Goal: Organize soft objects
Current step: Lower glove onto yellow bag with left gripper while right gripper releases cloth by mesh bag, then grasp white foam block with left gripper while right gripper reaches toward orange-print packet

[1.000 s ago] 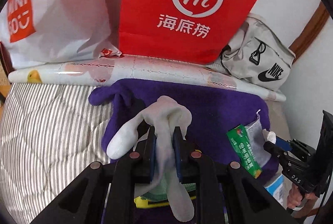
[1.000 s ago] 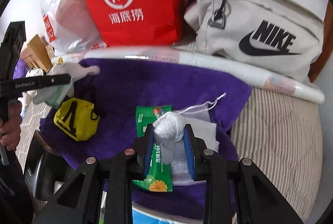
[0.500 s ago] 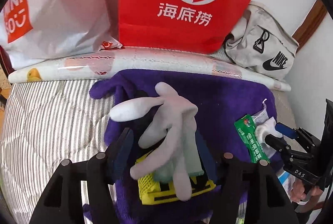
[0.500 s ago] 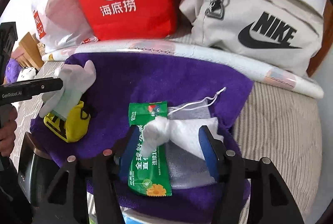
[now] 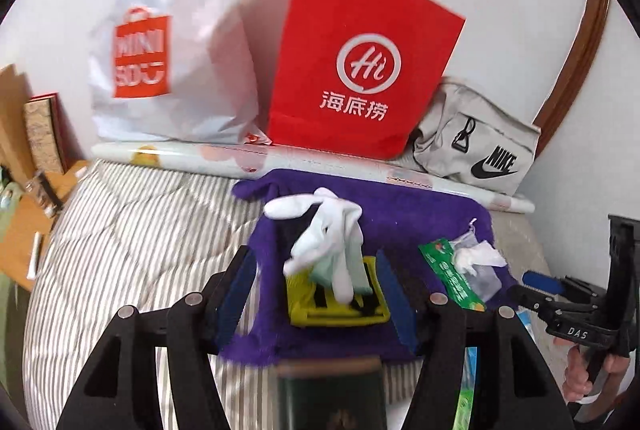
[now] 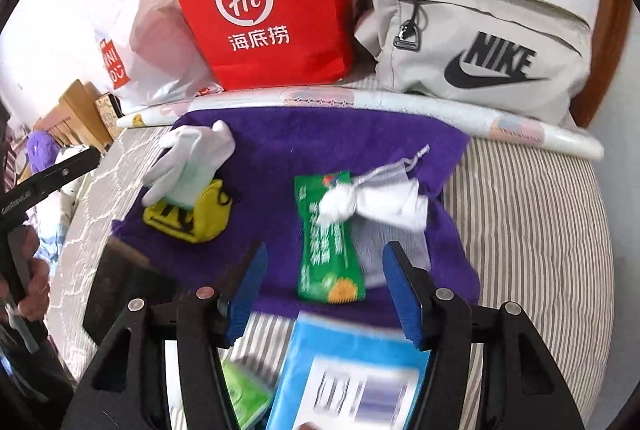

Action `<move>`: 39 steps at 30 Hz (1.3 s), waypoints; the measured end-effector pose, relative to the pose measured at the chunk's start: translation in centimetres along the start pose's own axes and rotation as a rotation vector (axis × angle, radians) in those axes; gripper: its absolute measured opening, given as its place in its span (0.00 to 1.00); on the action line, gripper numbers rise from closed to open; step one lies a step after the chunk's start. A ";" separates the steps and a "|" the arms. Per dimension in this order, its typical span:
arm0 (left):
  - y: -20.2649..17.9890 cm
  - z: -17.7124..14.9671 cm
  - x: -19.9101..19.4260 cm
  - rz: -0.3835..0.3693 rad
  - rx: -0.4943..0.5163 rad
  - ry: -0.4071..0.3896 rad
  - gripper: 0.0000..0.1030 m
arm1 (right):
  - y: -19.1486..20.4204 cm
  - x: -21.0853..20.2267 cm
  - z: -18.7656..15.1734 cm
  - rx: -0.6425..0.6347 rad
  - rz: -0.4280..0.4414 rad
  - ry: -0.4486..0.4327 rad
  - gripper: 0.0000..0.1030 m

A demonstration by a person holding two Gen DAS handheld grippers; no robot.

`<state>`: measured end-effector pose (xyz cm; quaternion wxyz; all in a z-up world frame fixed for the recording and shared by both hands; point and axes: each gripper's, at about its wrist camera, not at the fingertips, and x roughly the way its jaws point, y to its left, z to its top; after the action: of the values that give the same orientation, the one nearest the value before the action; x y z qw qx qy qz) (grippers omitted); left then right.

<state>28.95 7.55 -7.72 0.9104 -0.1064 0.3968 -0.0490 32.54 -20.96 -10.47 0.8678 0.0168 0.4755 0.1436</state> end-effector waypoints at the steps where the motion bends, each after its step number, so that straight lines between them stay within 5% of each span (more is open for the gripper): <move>1: 0.0 -0.4 -0.7 -0.014 -0.005 0.004 0.58 | 0.2 -0.5 -0.6 0.002 -0.001 -0.003 0.58; 12: -1.9 -7.2 -7.2 -0.043 -0.013 0.058 0.58 | 2.6 -8.1 -8.5 0.012 0.065 -0.130 0.60; 19: -3.5 -12.0 -8.6 -0.051 0.012 0.119 0.58 | 3.3 -10.4 -12.5 0.001 0.079 -0.131 0.61; 26: -6.1 -16.4 -6.4 -0.040 0.060 0.220 0.58 | 3.5 -10.5 -16.5 -0.041 0.021 -0.092 0.61; 39: -8.1 -18.0 -1.7 0.041 0.037 0.283 0.58 | 2.7 -8.4 -21.1 -0.092 0.023 -0.039 0.61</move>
<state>14.59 -2.83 -16.53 0.8480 -0.0736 0.5223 -0.0521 10.17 -22.86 -14.66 0.8750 -0.0148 0.4511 0.1749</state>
